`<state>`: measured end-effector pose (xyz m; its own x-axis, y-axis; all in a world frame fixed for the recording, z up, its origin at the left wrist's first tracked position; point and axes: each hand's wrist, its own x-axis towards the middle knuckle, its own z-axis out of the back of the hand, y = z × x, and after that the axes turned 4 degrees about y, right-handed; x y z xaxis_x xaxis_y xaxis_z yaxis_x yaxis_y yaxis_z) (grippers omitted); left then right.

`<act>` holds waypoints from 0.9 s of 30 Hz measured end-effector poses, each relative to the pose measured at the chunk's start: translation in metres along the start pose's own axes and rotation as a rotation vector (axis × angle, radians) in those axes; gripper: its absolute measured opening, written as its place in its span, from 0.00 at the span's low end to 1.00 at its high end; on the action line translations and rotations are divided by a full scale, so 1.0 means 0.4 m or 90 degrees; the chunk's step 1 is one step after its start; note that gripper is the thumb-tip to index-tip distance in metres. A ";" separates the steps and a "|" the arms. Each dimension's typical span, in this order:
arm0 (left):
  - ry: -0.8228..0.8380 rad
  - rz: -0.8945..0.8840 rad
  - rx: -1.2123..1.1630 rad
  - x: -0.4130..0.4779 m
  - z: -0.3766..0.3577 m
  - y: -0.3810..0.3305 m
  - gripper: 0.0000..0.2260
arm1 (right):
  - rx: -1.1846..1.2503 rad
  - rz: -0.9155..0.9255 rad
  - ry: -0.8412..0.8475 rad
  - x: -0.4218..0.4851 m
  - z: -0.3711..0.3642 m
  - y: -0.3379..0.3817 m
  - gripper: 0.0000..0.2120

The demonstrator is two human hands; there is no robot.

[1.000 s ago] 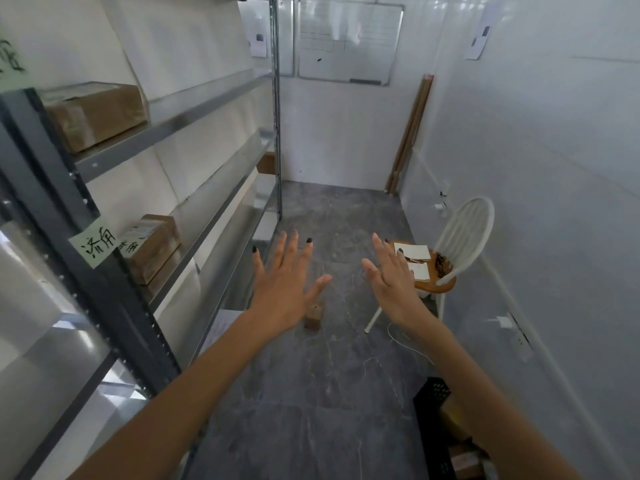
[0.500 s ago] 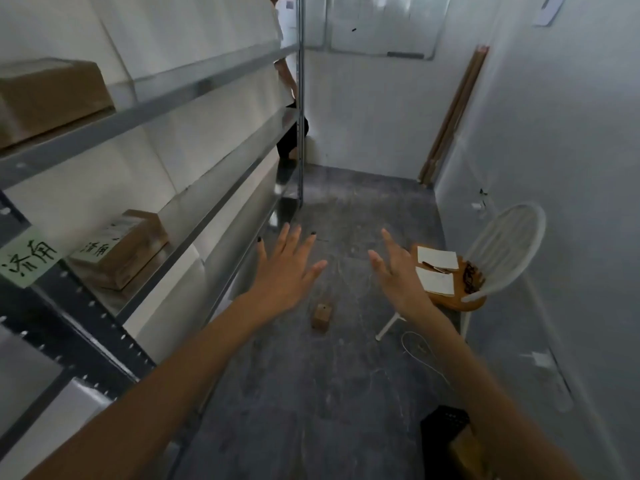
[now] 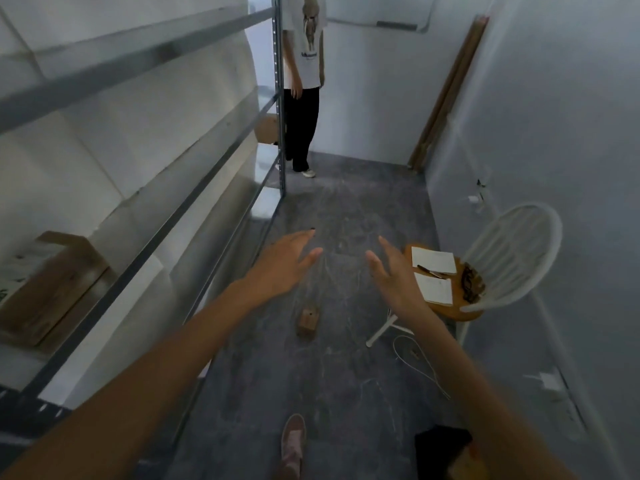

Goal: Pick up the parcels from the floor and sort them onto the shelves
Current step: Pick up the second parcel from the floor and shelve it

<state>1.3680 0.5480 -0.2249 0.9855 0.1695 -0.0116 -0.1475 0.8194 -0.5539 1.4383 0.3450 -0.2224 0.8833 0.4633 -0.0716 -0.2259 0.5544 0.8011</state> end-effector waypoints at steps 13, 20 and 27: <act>0.076 0.045 -0.069 0.343 0.068 0.125 0.23 | 0.022 -0.080 0.023 0.367 -0.065 -0.009 0.23; 0.088 0.077 -0.123 0.434 0.044 0.191 0.18 | 0.039 -0.083 0.067 0.498 -0.118 -0.034 0.18; 0.100 0.158 -0.141 0.554 -0.021 0.278 0.18 | 0.070 -0.110 0.132 0.649 -0.155 -0.096 0.18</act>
<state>1.5709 0.6721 -0.2961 0.9256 0.2471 -0.2867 -0.3784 0.6224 -0.6851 1.6508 0.4869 -0.3088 0.7993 0.5065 -0.3234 -0.0240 0.5645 0.8251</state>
